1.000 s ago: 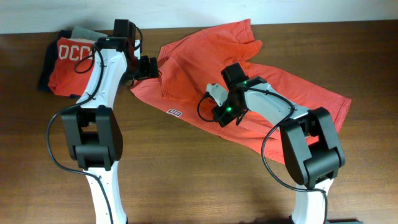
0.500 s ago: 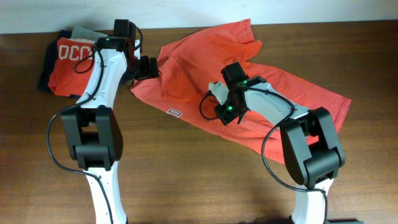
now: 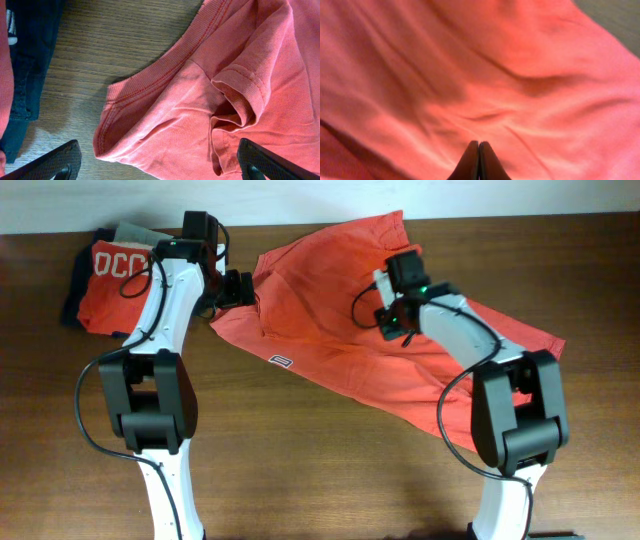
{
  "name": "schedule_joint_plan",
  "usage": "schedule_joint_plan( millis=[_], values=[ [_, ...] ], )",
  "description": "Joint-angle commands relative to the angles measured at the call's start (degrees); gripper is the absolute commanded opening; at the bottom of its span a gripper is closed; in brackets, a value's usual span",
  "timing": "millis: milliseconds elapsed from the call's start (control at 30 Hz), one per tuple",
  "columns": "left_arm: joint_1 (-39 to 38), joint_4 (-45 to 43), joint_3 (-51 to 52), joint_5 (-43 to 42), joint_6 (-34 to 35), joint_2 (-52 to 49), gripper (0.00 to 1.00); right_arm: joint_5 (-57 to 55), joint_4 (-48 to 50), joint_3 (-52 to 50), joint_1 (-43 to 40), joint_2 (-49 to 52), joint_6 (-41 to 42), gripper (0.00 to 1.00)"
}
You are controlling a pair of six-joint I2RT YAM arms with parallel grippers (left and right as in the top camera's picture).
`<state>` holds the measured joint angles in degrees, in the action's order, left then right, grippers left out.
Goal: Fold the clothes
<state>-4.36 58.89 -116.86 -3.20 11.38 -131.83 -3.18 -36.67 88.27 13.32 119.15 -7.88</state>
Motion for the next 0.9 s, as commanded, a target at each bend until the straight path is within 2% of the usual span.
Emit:
schedule_joint_plan(
  millis=[0, 100, 200, 333, 533, 700, 800, 867],
  values=[
    [0.0, -0.1, -0.2, -0.4, -0.3, 0.2, 0.99, 2.7, -5.2, 5.9, 0.0, -0.5, 0.5, 0.04],
    [0.0, -0.1, -0.2, -0.4, -0.3, 0.2, 0.99, 9.7, -12.2, 10.9, 1.1, -0.5, -2.3, 0.04],
    [0.0, -0.1, -0.2, -0.4, -0.3, 0.2, 0.99, 11.7, -13.9, 12.6, 3.8, -0.5, -2.3, 0.04],
    [0.0, -0.1, -0.2, -0.4, -0.3, 0.2, 0.99, 11.8, -11.9, 12.2, 8.8, -0.1, -1.9, 0.04],
    [0.0, -0.1, -0.2, -0.4, -0.3, 0.2, 0.99, 7.4, -3.8, 12.2, 16.2, 2.1, 6.6, 0.05],
    [0.0, -0.1, -0.2, -0.4, -0.3, 0.2, 0.99, 6.4, 2.6, 12.2, 19.8, 5.6, 11.6, 0.23],
    [0.0, -0.1, -0.2, -0.4, -0.3, 0.2, 0.99, 6.4, 5.4, 12.2, 21.1, 8.3, 12.9, 0.29],
    [0.0, -0.1, -0.2, -0.4, -0.3, 0.2, 0.99, 6.4, 6.5, 12.2, 21.6, 10.0, 13.4, 0.30]
  ],
)
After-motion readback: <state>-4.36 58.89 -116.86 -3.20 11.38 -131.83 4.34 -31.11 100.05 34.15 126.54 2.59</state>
